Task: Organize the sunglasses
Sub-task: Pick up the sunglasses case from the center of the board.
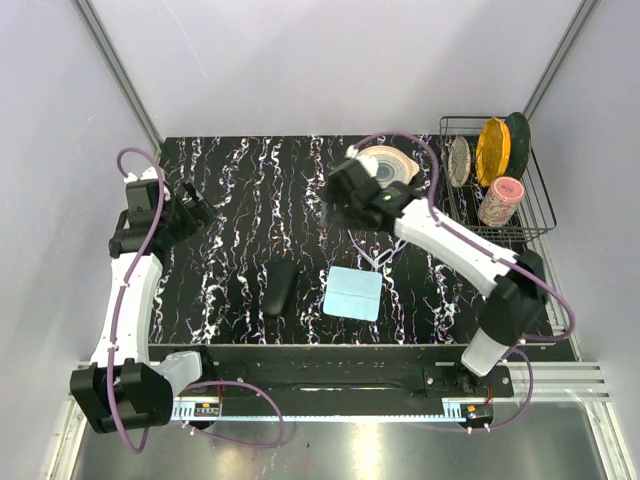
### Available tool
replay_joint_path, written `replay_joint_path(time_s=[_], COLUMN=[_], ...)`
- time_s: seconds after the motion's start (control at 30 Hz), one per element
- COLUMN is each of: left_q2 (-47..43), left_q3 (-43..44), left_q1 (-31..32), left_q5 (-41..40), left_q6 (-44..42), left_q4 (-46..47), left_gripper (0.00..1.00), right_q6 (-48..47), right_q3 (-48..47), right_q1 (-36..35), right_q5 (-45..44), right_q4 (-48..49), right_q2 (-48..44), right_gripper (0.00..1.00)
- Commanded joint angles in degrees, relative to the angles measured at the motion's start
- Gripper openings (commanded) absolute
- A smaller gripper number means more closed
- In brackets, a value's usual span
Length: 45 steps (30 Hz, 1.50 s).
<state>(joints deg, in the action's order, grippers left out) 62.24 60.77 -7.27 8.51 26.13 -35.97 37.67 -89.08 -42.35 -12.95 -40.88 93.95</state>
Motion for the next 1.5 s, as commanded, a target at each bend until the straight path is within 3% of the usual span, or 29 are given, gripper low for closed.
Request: replay_joint_path(time_s=[0.0, 0.13, 0.3, 0.73, 1.0, 1.33, 1.47], left_q2=[-0.98, -0.36, -0.80, -3.61, -4.76, -3.70, -3.79], left_q3=[-3.29, -4.34, -6.89, -13.05, -14.89, -16.30, -16.21], left_q1=[-0.20, -0.20, -0.20, -0.12, -0.12, -0.20, -0.20], left_q5=[-7.71, -10.79, -15.01, -14.58, -15.54, -15.55, -15.81], left_q6=[4.19, 4.89, 6.30, 6.13, 7.88, 7.53, 7.36], left_q4=[-2.79, -4.29, -3.50, 0.63, 1.42, 1.78, 1.86], left_gripper=[0.99, 0.99, 0.99, 0.99, 0.99, 0.99, 0.99], right_q6=[6.19, 11.96, 21.29, 29.73, 35.88, 34.58, 34.14], right_q3=[-7.32, -16.72, -22.01, -35.80, -50.57, -46.19, -44.87], right_q1=[-8.26, -14.33, -17.94, -17.95, -18.03, -17.95, -17.95], right_q5=[-9.20, -9.20, -11.30, -11.84, -9.11, -7.44, -7.00], right_q4=[-4.73, -11.83, -17.03, -20.55, -37.68, -34.88, -34.35], right_q2=[6.31, 18.25, 25.57, 39.71, 50.88, 51.51, 51.24], right_gripper=[0.82, 0.86, 1.00, 1.00, 1.00, 0.99, 0.90])
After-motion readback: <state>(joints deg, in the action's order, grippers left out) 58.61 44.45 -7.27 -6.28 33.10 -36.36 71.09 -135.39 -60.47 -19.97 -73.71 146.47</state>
